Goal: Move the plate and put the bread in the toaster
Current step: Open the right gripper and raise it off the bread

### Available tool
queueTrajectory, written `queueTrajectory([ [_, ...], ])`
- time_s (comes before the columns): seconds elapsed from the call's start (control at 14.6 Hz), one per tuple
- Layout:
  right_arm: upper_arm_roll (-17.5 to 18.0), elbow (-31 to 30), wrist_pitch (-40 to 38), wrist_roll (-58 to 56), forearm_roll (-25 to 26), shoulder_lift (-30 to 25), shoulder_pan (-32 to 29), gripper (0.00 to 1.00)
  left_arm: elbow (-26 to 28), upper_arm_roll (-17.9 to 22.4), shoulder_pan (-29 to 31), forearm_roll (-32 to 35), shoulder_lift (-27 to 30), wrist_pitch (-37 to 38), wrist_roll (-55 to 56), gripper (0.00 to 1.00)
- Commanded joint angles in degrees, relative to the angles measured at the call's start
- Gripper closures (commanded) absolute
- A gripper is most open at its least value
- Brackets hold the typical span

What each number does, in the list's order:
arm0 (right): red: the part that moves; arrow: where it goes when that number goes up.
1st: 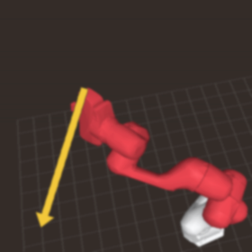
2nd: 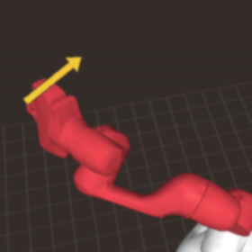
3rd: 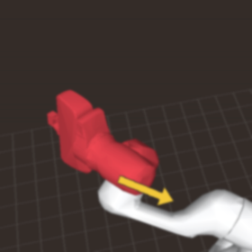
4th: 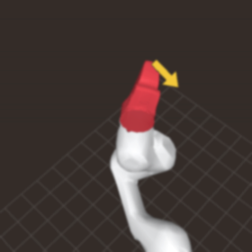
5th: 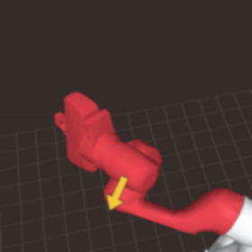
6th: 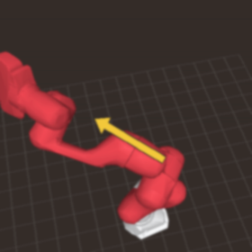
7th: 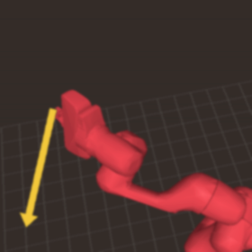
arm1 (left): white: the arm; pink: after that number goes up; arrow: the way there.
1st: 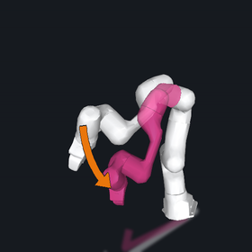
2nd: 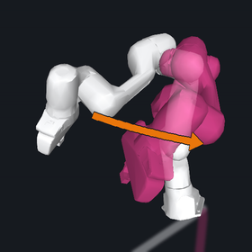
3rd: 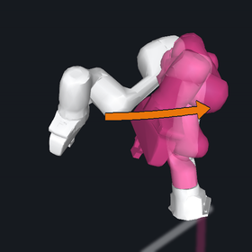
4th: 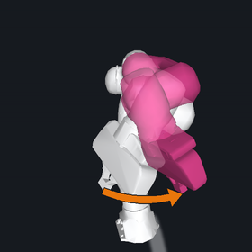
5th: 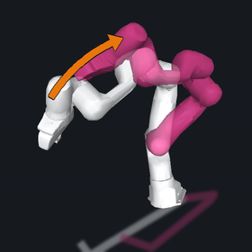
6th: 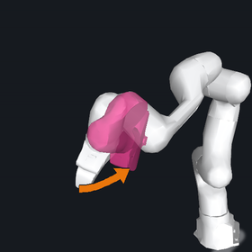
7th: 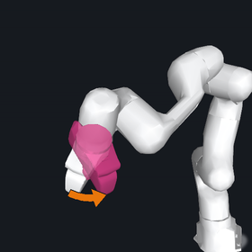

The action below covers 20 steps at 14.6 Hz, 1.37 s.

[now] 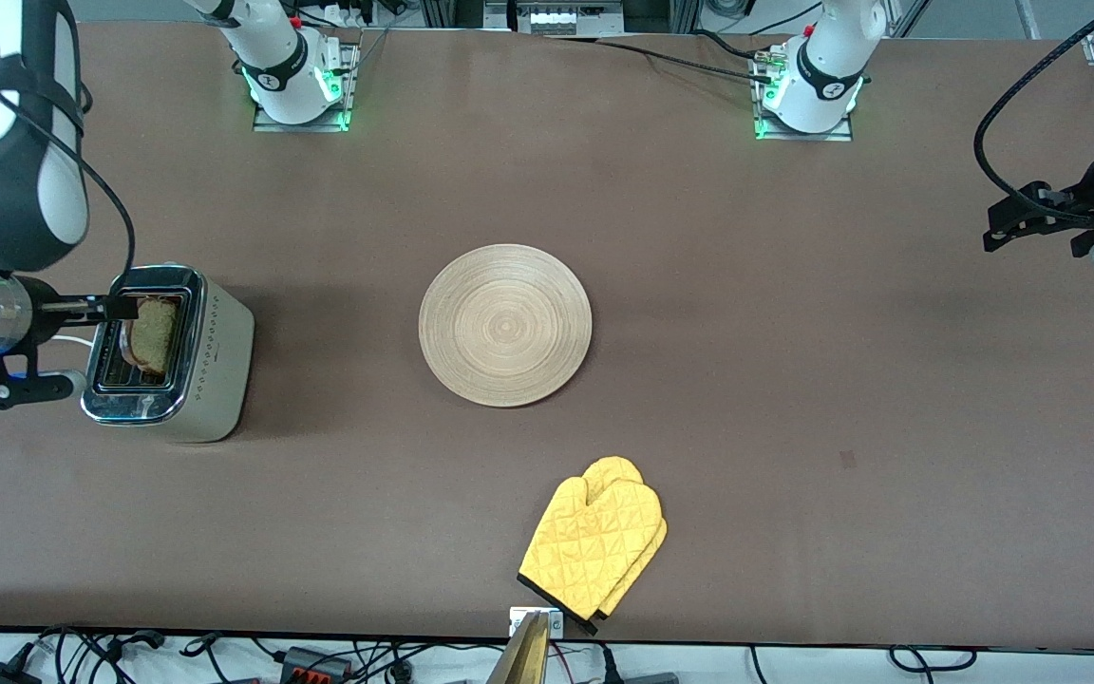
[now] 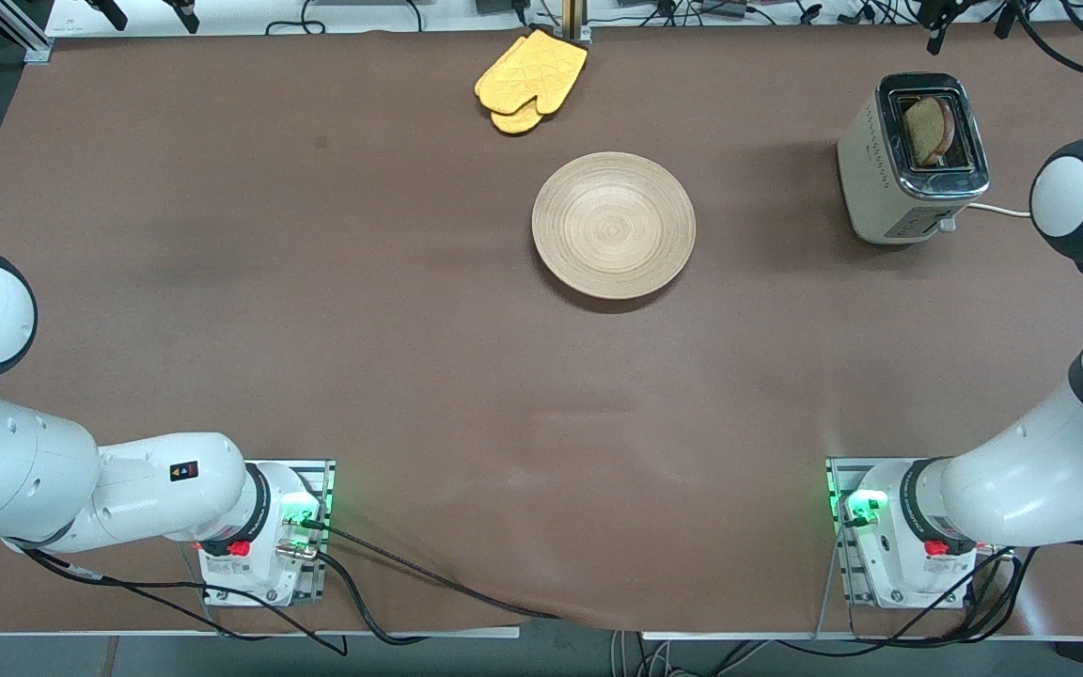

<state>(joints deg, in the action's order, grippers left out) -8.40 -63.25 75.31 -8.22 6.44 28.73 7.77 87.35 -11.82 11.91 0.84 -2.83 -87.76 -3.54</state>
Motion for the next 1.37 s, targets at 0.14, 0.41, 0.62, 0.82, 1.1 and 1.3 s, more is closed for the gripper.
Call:
queueTrajectory([
  [0.14, -1.0, 0.3, 1.2, 1.2, -5.2, -4.0, -1.0, 0.0, -0.9, -0.1, 0.2, -1.2, 0.0, 0.3, 0.6, 0.0],
  [0.41, -0.6, 0.2, 2.7, 5.9, -5.3, -5.2, -0.8, 0.0, -0.8, -0.1, 0.3, -1.2, 0.1, 0.5, 1.8, 0.0],
  [0.62, -0.5, 0.2, 2.7, 6.7, -5.9, -5.7, -0.7, 0.0, -0.9, -0.3, 0.0, -0.6, 0.0, 0.4, 6.0, 0.0],
  [0.82, -0.8, 0.2, 2.5, 6.8, -6.3, -6.7, -0.6, 0.0, -0.9, -0.4, 0.0, -0.3, -0.2, 0.3, 5.7, 0.0],
  [1.1, -0.5, -0.5, 2.5, 6.6, -8.7, -6.9, -1.1, 0.0, -0.9, -0.2, 0.0, -0.4, -0.1, 0.3, 5.7, 0.0],
  [1.3, -0.5, -5.7, 7.9, 6.7, -9.4, -10.3, -1.2, 0.0, -1.0, -0.3, 0.0, -0.5, -0.1, 0.3, 6.0, 0.0],
])
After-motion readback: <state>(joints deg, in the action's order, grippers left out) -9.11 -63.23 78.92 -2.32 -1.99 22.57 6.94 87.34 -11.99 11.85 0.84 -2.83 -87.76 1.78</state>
